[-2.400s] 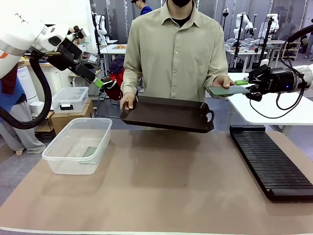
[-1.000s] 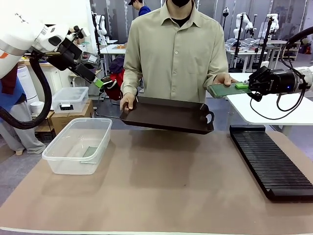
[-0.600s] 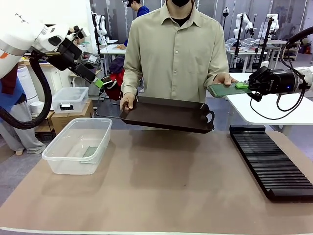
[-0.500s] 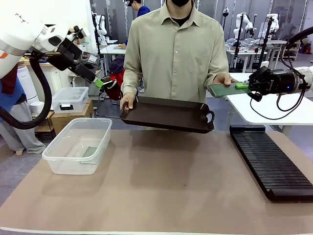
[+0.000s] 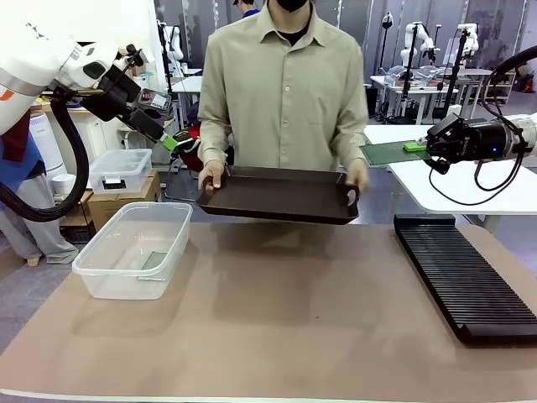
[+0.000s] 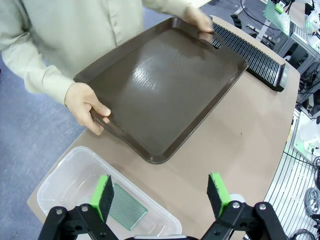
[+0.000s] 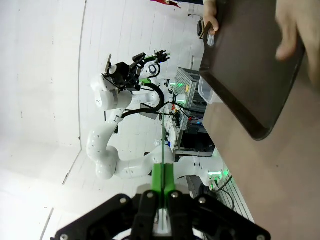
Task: Sort PCBs into racks and boxes based on the side picked up.
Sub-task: If the short side of the Blank PCB is picked up, insert it into the PCB Rack ; if the long side is picked up, place it in the Organizing box.
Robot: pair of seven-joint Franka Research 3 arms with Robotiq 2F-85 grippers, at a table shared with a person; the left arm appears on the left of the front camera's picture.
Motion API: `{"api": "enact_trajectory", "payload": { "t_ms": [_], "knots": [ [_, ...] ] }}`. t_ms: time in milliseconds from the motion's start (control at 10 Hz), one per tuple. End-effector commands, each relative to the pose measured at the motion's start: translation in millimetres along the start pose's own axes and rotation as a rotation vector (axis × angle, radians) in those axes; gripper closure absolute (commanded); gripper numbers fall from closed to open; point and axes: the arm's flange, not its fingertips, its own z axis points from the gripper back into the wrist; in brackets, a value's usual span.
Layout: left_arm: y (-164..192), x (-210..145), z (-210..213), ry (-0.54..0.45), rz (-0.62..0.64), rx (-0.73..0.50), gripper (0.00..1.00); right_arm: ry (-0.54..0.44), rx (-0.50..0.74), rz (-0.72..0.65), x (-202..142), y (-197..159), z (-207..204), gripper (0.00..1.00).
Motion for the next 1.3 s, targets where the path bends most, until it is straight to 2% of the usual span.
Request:
{"api": "enact_trajectory", "payload": {
  "t_ms": [0, 700, 900, 1000, 1200],
  "knots": [
    [1.1, 0.8, 0.1, 0.0, -0.001, 0.002, 0.0, 0.002, 0.003, 0.013, -0.6, -0.4, -0.3, 1.0],
    [1.1, 0.8, 0.1, 0.0, -0.001, 0.002, 0.0, 0.0, 0.0, 0.0, 0.0, 0.0, 0.0, 0.98],
    [1.1, 0.8, 0.1, 0.0, -0.001, 0.002, 0.0, 0.007, 0.0, 0.1, -7.8, 15.3, 20.0, 0.98],
    [1.1, 0.8, 0.1, 0.0, -0.001, 0.002, 0.0, 0.045, -0.013, 0.171, -11.9, 18.3, 32.9, 0.98],
    [1.1, 0.8, 0.1, 0.0, -0.001, 0.002, 0.0, 0.002, -0.039, 0.396, -15.8, 22.4, 59.6, 0.98]
  ]
}}
